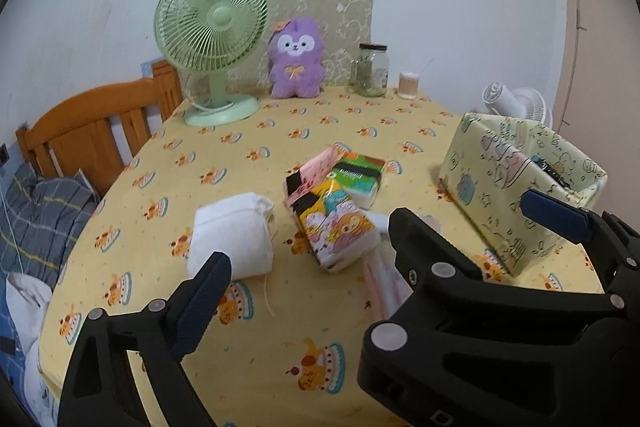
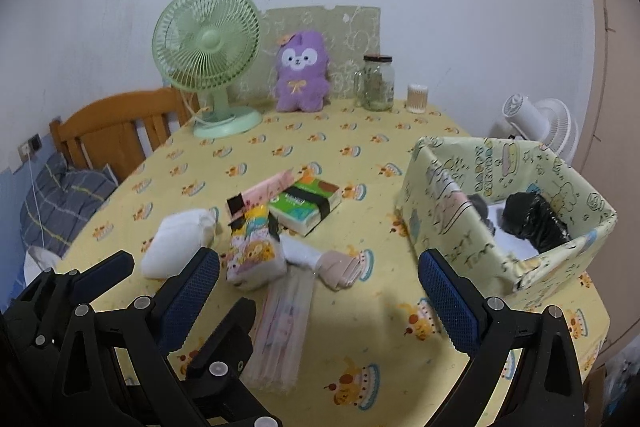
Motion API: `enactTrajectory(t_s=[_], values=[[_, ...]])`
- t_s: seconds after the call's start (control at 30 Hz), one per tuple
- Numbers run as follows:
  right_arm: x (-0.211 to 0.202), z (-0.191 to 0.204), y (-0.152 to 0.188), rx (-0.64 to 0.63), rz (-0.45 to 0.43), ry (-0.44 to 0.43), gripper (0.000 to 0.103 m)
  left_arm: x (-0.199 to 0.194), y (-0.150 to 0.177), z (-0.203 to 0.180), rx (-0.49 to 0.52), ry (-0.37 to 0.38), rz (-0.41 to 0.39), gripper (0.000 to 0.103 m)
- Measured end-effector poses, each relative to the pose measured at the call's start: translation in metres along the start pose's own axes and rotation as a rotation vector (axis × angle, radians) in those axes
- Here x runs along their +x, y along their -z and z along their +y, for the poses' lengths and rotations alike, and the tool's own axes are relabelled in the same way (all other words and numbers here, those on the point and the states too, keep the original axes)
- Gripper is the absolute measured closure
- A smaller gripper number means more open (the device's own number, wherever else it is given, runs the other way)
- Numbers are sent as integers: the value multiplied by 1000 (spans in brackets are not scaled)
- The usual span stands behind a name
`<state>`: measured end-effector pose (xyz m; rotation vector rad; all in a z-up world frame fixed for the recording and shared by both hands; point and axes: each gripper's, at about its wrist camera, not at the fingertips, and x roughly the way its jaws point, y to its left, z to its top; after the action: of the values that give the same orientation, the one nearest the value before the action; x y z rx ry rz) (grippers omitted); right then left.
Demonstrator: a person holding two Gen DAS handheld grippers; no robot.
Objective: Organize soft objects
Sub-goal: 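Grasp the clear plastic bag with the right gripper while the left gripper grasps the cartoon snack pack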
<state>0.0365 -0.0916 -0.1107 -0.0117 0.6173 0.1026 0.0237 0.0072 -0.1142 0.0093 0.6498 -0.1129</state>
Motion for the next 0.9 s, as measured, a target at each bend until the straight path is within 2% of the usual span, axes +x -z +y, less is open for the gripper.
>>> enactTrajectory(t_s=[0.3, 0.57, 0.73, 0.9], values=[[23, 9, 9, -24, 63, 18, 8, 21, 10, 12, -33, -11, 61, 20], [47, 12, 17, -29, 165, -6, 31, 41, 20, 18, -36, -14, 130, 28], [60, 14, 22, -24, 227, -11, 50, 48, 23, 20, -58, 0, 165, 29], [66, 12, 24, -7, 265, -46, 70, 48, 24, 19, -49, -6, 167, 29]])
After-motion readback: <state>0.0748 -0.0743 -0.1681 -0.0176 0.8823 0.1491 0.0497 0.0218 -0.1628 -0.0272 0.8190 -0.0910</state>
